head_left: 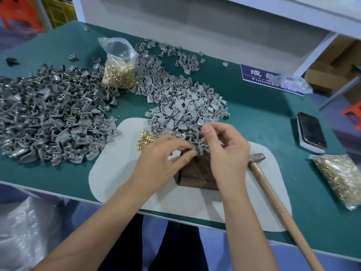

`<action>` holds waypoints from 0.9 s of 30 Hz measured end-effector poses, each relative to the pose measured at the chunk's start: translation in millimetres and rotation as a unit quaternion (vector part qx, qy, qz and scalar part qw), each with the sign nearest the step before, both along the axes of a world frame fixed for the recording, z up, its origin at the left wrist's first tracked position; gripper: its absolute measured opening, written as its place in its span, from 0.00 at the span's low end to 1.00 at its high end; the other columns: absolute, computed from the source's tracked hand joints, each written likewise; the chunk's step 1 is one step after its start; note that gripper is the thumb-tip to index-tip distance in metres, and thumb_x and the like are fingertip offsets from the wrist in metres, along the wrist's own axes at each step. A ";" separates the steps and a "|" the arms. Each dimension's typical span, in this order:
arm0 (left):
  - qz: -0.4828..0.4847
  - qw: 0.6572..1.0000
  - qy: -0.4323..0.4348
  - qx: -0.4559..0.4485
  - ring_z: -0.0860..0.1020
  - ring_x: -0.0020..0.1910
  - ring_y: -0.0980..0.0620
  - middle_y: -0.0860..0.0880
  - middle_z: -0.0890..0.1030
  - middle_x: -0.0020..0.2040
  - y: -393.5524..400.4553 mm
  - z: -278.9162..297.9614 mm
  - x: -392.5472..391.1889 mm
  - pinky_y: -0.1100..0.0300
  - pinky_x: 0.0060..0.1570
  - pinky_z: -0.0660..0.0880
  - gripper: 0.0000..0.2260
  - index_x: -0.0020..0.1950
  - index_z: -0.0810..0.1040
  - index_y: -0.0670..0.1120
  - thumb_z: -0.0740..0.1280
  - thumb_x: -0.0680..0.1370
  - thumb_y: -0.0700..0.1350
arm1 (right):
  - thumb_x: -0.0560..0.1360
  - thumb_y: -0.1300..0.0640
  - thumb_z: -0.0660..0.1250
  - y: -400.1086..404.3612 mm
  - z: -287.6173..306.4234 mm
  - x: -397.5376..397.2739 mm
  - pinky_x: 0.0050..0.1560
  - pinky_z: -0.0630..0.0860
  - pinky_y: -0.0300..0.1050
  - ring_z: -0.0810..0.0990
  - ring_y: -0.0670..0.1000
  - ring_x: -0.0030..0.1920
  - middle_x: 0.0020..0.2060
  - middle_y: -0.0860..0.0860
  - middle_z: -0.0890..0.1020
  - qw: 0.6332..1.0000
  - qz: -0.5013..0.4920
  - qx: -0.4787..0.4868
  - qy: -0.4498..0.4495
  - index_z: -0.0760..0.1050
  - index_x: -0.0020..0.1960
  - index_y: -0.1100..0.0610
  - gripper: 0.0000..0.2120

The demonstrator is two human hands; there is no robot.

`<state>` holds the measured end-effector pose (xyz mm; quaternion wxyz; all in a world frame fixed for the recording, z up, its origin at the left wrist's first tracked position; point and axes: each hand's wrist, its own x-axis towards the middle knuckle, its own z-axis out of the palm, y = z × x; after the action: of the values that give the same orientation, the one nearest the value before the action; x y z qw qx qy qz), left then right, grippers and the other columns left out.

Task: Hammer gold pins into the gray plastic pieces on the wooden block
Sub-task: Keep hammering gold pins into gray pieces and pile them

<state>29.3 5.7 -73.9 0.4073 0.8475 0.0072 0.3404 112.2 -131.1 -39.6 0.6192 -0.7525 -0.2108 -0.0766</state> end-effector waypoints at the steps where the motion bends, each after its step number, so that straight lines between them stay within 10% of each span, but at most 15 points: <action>1: -0.011 1.000 -0.001 0.017 0.79 0.47 0.54 0.56 0.83 0.45 0.4 0.7 0.7 0.52 0.46 0.77 0.07 0.51 0.86 0.48 0.74 0.77 0.49 | 0.79 0.55 0.72 -2.5 2.4 -1.0 0.47 0.81 0.48 0.84 0.49 0.43 0.42 0.46 0.86 1.000 -0.010 0.019 0.001 0.84 0.49 0.48 0.03; 8: -0.024 0.998 0.034 0.053 0.74 0.54 0.50 0.55 0.80 0.49 5.5 -4.3 6.7 0.55 0.54 0.72 0.08 0.52 0.86 0.49 0.73 0.77 0.52 | 0.76 0.54 0.75 -33.5 3.3 -6.6 0.44 0.73 0.31 0.82 0.44 0.42 0.40 0.41 0.85 0.993 0.036 -0.097 -0.064 0.82 0.43 0.43 0.06; 27: -0.053 0.997 0.057 0.023 0.72 0.58 0.51 0.56 0.78 0.51 6.1 -4.6 6.0 0.65 0.59 0.64 0.04 0.51 0.84 0.51 0.73 0.77 0.49 | 0.74 0.47 0.70 -36.0 -9.3 -9.1 0.31 0.70 0.47 0.71 0.48 0.32 0.31 0.48 0.74 0.961 0.034 -0.257 -0.100 0.81 0.52 0.39 0.07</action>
<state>35.3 11.7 -78.5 0.4046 0.8737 -0.0224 0.2690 103.1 -167.1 -48.9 0.3827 -0.8673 -0.3097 -0.0736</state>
